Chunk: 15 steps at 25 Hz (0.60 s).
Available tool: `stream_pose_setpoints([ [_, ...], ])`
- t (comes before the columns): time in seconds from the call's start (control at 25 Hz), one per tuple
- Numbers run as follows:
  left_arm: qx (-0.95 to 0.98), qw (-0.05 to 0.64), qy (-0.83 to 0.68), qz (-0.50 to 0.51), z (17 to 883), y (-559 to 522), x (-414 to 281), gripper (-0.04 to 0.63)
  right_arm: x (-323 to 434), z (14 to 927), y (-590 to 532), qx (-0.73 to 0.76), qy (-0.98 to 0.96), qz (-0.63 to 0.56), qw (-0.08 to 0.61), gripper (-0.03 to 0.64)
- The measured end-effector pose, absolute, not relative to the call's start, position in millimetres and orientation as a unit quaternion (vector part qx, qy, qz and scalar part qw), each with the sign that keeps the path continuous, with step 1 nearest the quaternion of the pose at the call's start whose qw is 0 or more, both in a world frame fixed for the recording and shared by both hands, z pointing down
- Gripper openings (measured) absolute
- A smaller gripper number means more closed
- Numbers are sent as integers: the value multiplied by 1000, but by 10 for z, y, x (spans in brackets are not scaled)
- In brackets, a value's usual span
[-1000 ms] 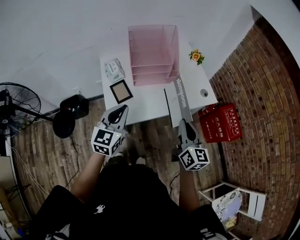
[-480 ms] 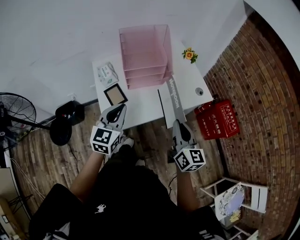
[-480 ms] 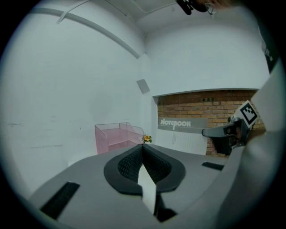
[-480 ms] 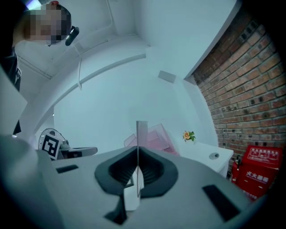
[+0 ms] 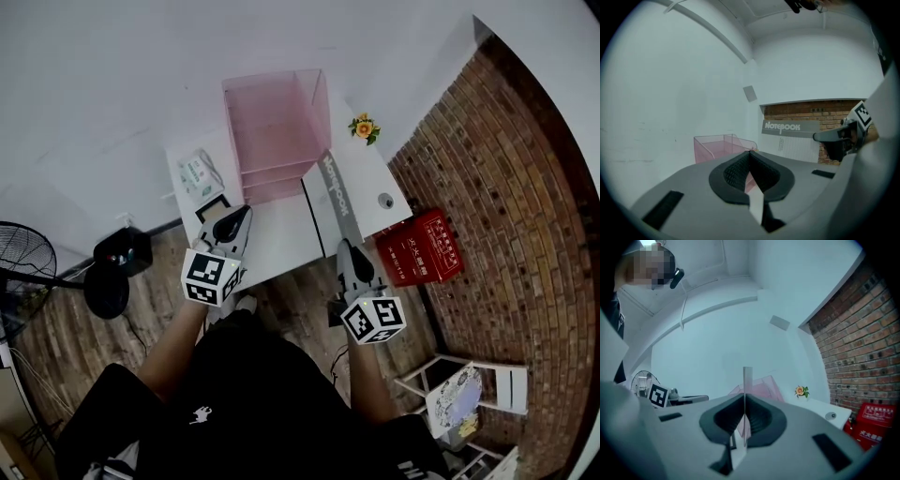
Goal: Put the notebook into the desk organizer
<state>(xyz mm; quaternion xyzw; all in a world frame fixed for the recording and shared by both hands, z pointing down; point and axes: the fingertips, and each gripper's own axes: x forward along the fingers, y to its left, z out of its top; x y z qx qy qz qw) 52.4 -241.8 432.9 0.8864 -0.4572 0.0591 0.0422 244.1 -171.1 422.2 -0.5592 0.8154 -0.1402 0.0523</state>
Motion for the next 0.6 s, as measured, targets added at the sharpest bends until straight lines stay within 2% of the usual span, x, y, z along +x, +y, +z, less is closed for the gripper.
stream_pose_setpoints([
  [0.6,895,45,-443,31,4283,-3344,56,2,1783,3986,-2796,-572,812,-110,47,9],
])
